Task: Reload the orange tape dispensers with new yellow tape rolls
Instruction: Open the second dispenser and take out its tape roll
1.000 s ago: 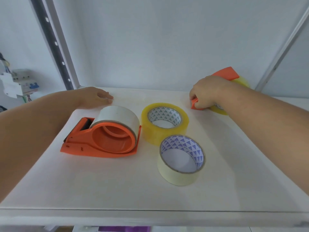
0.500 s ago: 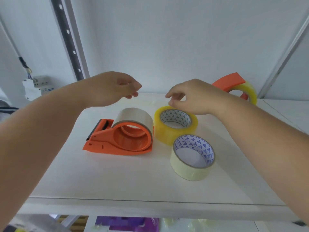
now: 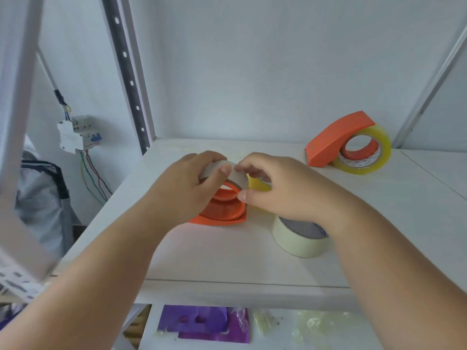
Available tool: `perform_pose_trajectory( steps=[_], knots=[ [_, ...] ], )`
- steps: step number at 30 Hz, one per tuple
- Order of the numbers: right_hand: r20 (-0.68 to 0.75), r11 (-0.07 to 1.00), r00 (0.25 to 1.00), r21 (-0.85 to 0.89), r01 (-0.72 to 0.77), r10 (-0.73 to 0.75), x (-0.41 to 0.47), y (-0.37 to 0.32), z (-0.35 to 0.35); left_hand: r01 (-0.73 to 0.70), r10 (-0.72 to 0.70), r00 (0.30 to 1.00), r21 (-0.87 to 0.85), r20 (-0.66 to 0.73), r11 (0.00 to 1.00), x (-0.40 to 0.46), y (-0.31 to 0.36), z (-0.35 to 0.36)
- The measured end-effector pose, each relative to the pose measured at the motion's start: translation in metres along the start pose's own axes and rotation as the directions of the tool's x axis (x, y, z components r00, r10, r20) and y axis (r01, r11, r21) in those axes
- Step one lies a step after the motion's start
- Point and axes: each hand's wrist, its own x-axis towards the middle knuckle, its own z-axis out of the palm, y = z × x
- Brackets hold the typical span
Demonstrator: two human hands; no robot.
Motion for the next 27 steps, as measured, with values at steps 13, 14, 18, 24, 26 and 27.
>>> perform_pose_trajectory(
  steps=[13, 14, 18, 24, 26, 27],
  knots=[
    [-0.154, 0.997, 0.987, 0.036, 0.063, -0.056, -0.043, -0.024, 0.041, -0.199, 0.198, 0.958, 0.019, -0.205, 0.980, -0.036, -0.014, -0.011],
    [-0.167, 0.996, 0.984, 0.043, 0.076, -0.068, -0.044, -0.025, 0.045, -0.210, 0.210, 0.963, 0.020, -0.170, 0.978, -0.039, -0.016, -0.014],
    [-0.226, 0.989, 0.968, 0.073, 0.130, -0.111, -0.045, -0.024, 0.064, -0.271, 0.273, 0.962, 0.056, -0.026, 0.961, -0.047, -0.029, -0.013],
    [-0.252, 0.972, 0.966, 0.209, 0.104, -0.049, -0.047, -0.019, 0.083, -0.307, 0.305, 0.952, 0.119, 0.029, 0.944, -0.046, -0.039, -0.016],
    [-0.225, 0.969, 0.974, 0.238, 0.066, -0.011, -0.046, -0.017, 0.088, -0.301, 0.295, 0.953, 0.121, 0.067, 0.946, -0.044, -0.037, -0.021],
    [-0.217, 0.965, 0.976, 0.258, 0.057, 0.000, -0.044, -0.017, 0.090, -0.287, 0.278, 0.957, 0.118, 0.085, 0.951, -0.044, -0.035, -0.023]
  ],
)
